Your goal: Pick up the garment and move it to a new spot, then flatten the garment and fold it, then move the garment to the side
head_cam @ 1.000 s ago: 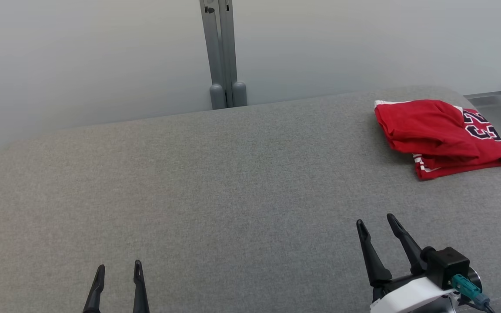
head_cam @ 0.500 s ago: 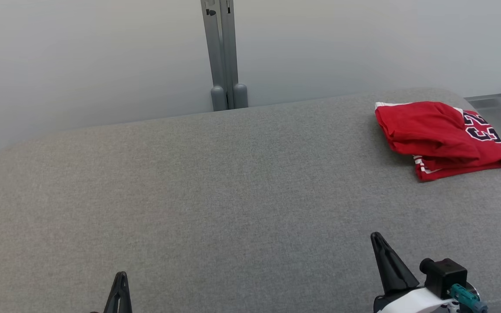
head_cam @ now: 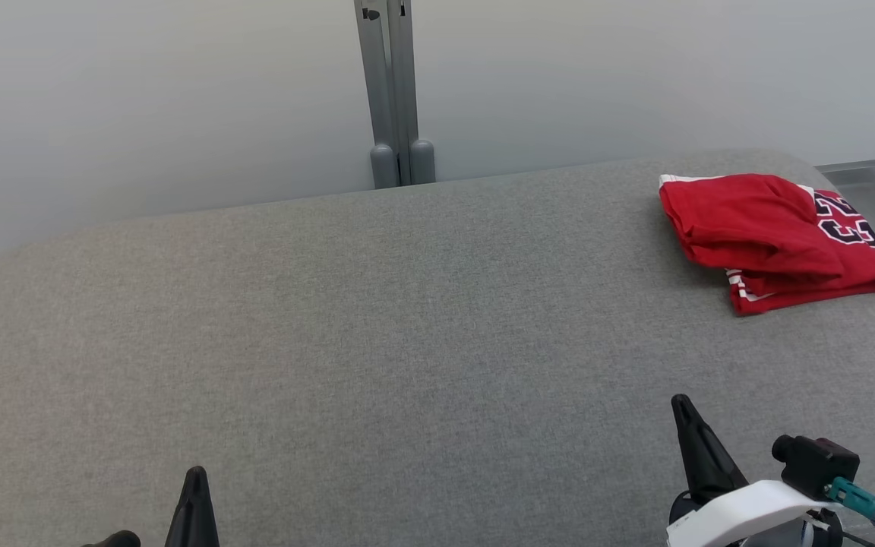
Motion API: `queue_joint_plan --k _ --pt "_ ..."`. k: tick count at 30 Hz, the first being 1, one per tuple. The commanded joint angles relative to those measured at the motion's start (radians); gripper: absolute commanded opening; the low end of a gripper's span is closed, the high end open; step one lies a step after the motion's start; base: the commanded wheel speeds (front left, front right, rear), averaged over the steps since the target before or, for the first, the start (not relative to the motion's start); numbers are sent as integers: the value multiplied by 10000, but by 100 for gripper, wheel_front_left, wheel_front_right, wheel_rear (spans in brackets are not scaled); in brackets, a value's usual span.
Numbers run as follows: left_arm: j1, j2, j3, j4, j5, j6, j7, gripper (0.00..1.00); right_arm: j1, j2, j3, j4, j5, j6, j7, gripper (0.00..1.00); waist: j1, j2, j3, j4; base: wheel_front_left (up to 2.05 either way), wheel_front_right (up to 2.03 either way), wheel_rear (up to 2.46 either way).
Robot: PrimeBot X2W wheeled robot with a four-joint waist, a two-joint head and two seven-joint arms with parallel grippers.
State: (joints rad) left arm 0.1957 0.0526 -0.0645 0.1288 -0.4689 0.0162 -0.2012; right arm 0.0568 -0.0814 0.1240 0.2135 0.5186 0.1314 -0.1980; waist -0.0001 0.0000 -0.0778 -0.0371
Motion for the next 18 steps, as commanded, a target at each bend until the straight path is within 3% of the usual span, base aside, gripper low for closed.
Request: queue_joint_plan --k 1,18 --pt "-361 110 80 -93 -456 -88 88 0 -312 -51 -89 -124 433 -2 80 0 1 0 11 6 0 0 0" --pt "-1016 195 338 205 -3137 -421 691 0 -647 -66 -498 -38 2990 -4 686 0 1 0 136 63 0 0 0"
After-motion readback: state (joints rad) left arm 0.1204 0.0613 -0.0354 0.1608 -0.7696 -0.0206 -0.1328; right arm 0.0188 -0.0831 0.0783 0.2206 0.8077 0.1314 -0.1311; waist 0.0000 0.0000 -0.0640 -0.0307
